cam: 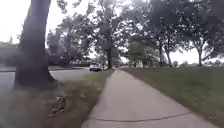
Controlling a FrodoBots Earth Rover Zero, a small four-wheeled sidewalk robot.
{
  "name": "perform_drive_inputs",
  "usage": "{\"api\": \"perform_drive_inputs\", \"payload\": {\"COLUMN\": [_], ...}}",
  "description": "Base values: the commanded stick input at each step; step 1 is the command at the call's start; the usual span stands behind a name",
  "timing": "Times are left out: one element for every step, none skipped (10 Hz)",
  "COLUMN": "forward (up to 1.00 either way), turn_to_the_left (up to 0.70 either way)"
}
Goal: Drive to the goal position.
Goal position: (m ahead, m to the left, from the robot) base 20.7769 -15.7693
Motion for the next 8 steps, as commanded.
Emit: {"api": "perform_drive_inputs", "payload": {"forward": [1.0,1.0,1.0,1.0,1.0,1.0,1.0,1.0], "turn_to_the_left": [0.0,0.0,0.0,0.0,0.0,0.0,-0.19,-0.4]}}
